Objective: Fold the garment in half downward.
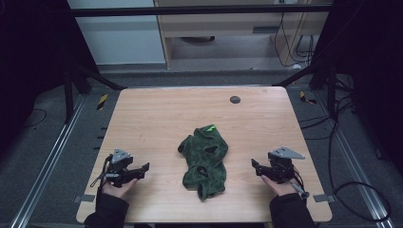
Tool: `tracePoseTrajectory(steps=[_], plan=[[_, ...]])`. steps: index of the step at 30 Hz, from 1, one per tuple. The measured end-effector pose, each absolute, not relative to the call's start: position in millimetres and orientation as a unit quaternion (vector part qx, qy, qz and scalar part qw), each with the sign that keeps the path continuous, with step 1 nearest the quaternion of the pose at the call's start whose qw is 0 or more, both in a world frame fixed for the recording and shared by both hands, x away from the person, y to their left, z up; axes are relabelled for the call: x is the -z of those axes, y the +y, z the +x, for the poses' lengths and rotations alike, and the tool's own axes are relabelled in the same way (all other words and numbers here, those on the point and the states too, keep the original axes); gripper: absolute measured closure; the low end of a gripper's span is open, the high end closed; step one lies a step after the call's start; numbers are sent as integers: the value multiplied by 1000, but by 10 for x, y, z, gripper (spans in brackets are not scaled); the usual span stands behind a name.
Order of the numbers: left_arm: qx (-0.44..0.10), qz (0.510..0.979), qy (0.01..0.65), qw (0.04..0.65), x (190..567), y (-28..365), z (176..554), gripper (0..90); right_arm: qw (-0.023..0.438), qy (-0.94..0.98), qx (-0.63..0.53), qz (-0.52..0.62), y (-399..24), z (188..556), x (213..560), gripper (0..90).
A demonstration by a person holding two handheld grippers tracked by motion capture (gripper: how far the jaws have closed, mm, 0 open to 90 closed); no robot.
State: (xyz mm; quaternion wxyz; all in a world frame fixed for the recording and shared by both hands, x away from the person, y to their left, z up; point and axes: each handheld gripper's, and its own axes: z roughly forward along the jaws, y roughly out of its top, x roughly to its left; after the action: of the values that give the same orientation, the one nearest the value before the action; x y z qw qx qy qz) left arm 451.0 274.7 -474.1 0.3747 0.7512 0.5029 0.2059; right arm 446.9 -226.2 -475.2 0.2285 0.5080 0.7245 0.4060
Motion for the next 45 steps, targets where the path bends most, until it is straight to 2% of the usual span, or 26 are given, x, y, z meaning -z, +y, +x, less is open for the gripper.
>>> tracePoseTrajectory(steps=[6, 15, 29, 45], plan=[[-197, 752, 498, 384, 4711, 2690, 4482, 285, 208, 731, -411, 503, -2224, 4457, 4749, 327], [-178, 760, 485, 395, 4648, 2617, 4506, 311, 205, 740, -418, 486, -2102, 4497, 4686, 363], [-184, 768, 466, 399, 4570, 2538, 4590, 308, 200, 741, -426, 479, -2056, 4604, 4597, 387], [-191, 763, 451, 421, 4304, 2377, 4842, 302, 194, 742, -438, 468, -1936, 4764, 4424, 416]])
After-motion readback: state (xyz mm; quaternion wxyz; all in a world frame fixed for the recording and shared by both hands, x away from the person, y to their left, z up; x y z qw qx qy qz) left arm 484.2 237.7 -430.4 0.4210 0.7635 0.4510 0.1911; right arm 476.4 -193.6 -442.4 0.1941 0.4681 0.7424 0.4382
